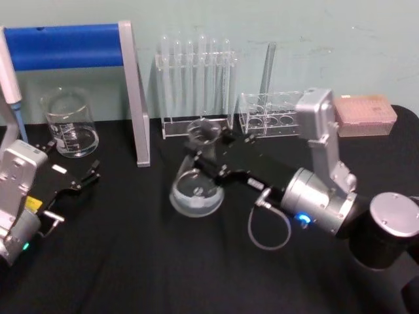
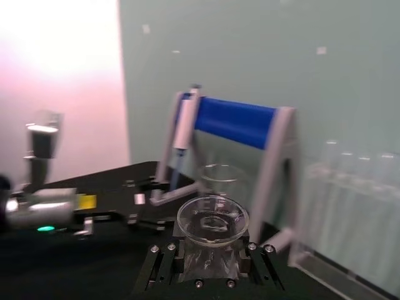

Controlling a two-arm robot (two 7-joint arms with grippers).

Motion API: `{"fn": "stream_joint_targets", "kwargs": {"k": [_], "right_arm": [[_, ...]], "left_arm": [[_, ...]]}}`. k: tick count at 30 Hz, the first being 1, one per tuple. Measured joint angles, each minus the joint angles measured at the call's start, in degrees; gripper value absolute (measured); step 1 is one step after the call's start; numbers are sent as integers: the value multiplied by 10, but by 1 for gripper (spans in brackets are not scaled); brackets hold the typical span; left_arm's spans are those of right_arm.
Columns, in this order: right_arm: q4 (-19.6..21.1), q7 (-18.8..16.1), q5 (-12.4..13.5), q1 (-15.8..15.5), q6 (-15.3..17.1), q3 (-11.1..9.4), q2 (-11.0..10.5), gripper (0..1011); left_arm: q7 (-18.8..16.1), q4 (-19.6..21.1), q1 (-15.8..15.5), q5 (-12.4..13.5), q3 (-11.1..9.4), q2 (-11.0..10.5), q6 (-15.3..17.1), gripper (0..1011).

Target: Grasp the erlenmeyer flask with one hand, shake it three times, then place it back.

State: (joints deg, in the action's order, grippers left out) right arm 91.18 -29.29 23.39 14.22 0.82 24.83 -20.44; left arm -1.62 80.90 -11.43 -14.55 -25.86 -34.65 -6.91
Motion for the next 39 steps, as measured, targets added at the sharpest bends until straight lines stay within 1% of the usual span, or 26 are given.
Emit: {"fn": "stream_joint_targets", "kwargs": {"k": [1, 4, 12, 16, 21, 27, 30, 31, 34, 35, 36, 39], "right_arm": [[2, -5, 2, 1, 1, 8, -1, 456], [6, -13, 6, 2, 3, 20, -3, 456], [13, -23, 16, 5, 4, 43, -10, 456], [13, -20, 19, 7, 4, 49, -13, 456], [9, -9, 20, 10, 2, 49, -14, 456], [-2, 16, 17, 14, -5, 35, -15, 456], [-8, 32, 12, 14, -8, 21, -16, 456], [-8, 32, 12, 14, -8, 21, -16, 456], [-17, 51, 7, 15, -11, 3, -17, 456], [-17, 51, 7, 15, -11, 3, -17, 456], [-20, 59, 4, 15, -11, -6, -19, 456], [-25, 73, -1, 15, -11, -23, -20, 456]], "left_arm": [[0, 0, 0, 0, 0, 0, 0, 1001], [0, 0, 0, 0, 0, 0, 0, 1001], [0, 0, 0, 0, 0, 0, 0, 1001], [0, 0, 0, 0, 0, 0, 0, 1001], [0, 0, 0, 0, 0, 0, 0, 1001], [0, 0, 0, 0, 0, 0, 0, 1001], [0, 0, 0, 0, 0, 0, 0, 1001], [0, 0, 0, 0, 0, 0, 0, 1001], [0, 0, 0, 0, 0, 0, 0, 1001], [0, 0, 0, 0, 0, 0, 0, 1001], [0, 0, 0, 0, 0, 0, 0, 1001], [0, 0, 0, 0, 0, 0, 0, 1001]]}}
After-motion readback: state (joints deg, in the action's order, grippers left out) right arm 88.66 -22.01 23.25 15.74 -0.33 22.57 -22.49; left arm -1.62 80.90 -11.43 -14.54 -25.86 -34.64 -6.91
